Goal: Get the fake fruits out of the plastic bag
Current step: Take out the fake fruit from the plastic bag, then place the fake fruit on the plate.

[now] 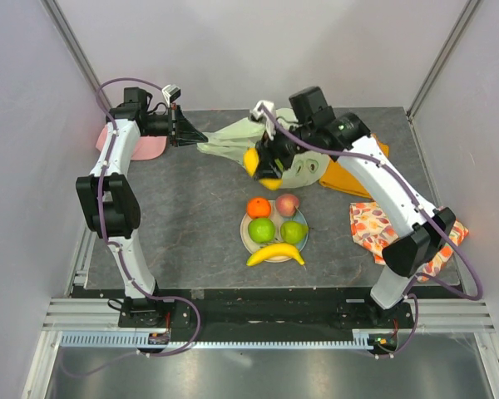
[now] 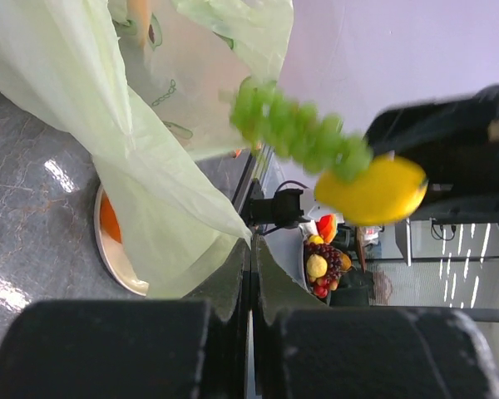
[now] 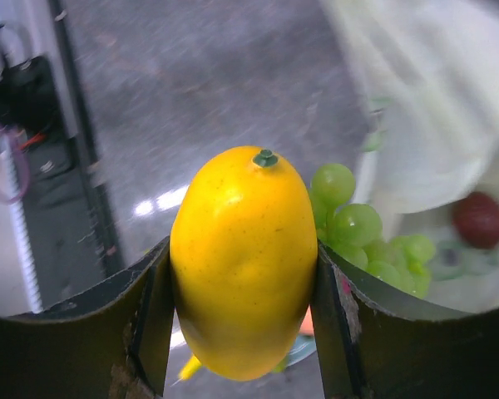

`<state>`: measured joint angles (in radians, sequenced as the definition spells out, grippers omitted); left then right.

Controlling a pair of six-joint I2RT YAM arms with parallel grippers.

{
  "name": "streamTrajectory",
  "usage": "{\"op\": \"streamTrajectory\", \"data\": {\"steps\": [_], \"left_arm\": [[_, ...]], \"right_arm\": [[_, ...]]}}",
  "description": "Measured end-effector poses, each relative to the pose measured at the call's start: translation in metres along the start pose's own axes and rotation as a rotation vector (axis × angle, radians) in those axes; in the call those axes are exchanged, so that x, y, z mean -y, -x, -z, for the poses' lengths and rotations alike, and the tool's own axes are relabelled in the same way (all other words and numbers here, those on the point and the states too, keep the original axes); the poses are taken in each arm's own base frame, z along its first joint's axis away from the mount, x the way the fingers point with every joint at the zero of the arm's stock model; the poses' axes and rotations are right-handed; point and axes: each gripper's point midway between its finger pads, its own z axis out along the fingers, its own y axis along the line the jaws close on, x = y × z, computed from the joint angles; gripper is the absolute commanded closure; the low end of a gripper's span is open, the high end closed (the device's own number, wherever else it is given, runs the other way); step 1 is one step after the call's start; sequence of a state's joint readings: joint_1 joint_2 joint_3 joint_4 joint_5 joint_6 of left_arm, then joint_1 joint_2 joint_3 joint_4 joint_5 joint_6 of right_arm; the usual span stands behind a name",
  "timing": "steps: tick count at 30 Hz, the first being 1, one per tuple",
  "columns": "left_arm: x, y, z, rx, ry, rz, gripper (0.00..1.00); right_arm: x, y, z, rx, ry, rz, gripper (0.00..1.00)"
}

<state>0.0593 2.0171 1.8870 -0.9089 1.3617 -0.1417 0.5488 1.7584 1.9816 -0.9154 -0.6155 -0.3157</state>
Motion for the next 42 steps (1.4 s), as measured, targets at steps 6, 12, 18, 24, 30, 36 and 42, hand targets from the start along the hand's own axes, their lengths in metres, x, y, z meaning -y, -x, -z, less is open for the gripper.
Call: {"op": "streamTrajectory", "data": {"steps": [6,12,18,24,30,36,42], "left_arm": [[0.0,0.0,0.0,0.0,0.003,-0.001,0.98],[0.002,-0.001,0.001,0.002,0.01,-0.006,0.98],[0.009,-0.001,0.002,0.008,0.018,-0.027,0.98],[0.01,-0.001,0.003,0.01,0.023,-0.03,0.98],[0.011,0.0,0.003,0.011,0.024,-0.036,0.98],[0.011,0.001,0.003,0.012,0.026,-0.038,0.98],[0.016,0.009,0.005,0.023,0.041,-0.075,0.99]], "right_arm": [[-0.044,-0.08,-0.015,-0.201,0.146,-0.152,0.57],[-0.039,-0.109,-0.025,-0.285,0.167,-0.249,0.58],[-0.04,-0.062,-0.009,-0.191,0.158,-0.193,0.59],[-0.047,0.004,0.021,-0.044,0.136,-0.121,0.59],[-0.066,0.013,0.04,-0.01,0.173,-0.118,0.59],[-0.084,-0.031,0.031,-0.138,0.272,-0.233,0.58],[-0.094,-0.072,0.017,-0.247,0.342,-0.354,0.59]]}}
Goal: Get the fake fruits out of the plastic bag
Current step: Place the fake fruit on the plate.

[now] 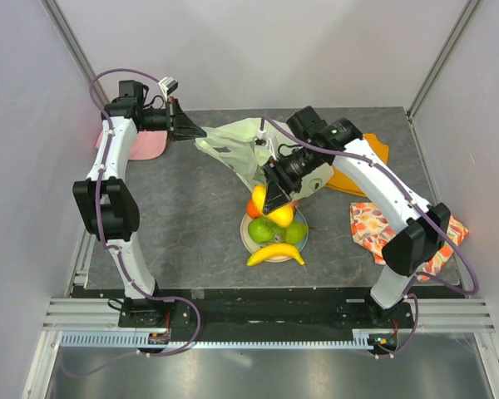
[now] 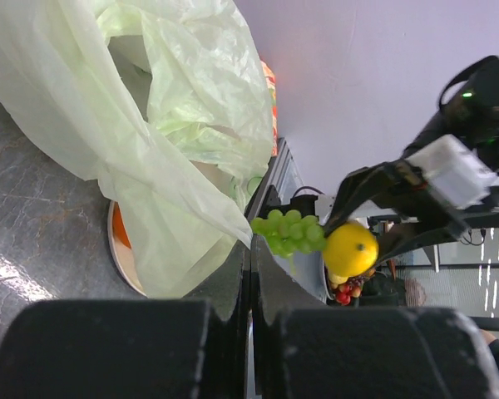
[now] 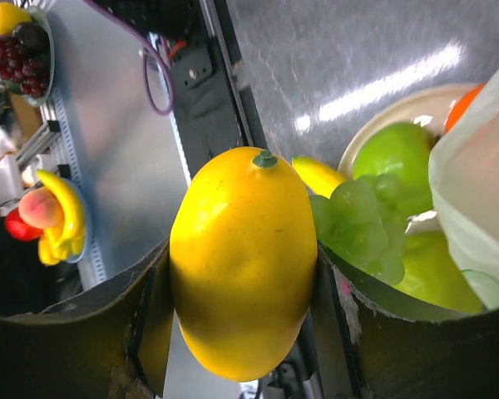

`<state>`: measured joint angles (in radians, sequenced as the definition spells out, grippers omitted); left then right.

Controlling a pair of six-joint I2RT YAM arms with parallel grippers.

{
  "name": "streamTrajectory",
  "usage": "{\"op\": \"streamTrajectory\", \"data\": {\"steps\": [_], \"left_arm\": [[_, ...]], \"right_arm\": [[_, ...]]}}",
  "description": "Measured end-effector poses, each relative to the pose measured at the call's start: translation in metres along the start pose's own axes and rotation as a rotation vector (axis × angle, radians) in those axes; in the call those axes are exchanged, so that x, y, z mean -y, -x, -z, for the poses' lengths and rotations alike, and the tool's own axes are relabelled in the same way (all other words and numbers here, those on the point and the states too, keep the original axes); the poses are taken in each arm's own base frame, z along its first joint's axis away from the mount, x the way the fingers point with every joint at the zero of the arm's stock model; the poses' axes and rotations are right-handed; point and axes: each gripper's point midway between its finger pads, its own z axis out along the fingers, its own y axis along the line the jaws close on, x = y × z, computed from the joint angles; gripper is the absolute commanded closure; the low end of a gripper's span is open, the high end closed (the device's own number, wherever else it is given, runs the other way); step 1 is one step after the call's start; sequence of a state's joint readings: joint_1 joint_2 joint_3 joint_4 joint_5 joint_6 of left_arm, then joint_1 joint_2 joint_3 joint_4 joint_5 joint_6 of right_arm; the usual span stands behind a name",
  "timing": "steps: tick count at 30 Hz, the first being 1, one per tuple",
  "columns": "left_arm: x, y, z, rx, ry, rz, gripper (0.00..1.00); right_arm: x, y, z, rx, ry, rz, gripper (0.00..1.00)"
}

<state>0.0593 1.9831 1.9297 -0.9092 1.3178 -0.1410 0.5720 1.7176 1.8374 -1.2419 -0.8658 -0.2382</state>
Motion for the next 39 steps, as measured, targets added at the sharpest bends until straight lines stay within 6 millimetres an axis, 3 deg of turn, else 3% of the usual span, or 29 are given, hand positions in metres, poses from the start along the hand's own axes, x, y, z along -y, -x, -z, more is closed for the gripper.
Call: {"op": "streamTrajectory", "data": {"steps": [5,8,21,27,29,31,39], "left_arm": [[-0.002,0.0,0.0,0.0,0.006,0.003,0.98],[-0.002,0.0,0.0,0.0,0.007,0.003,0.98],[-0.007,0.0,-0.002,-0.003,0.008,0.016,0.98],[-0.014,-0.001,-0.003,-0.008,0.008,0.034,0.98],[-0.016,-0.001,-0.004,-0.009,0.009,0.038,0.98],[-0.017,-0.001,-0.004,-0.01,0.009,0.041,0.98],[-0.019,-0.001,-0.005,-0.011,0.007,0.046,0.98]], "right_arm": [[0.034,-0.036,-0.028,-0.11,0.015,-0.189,0.59],[0.052,-0.047,-0.037,-0.144,0.005,-0.268,0.59],[0.106,-0.049,-0.055,-0.173,-0.095,-0.362,0.46],[0.12,-0.054,-0.057,-0.183,-0.132,-0.389,0.3],[0.125,-0.056,-0.057,-0.192,-0.15,-0.398,0.2],[0.13,-0.057,-0.058,-0.196,-0.167,-0.405,0.02],[0.138,-0.056,-0.056,-0.199,-0.207,-0.409,0.02]]}}
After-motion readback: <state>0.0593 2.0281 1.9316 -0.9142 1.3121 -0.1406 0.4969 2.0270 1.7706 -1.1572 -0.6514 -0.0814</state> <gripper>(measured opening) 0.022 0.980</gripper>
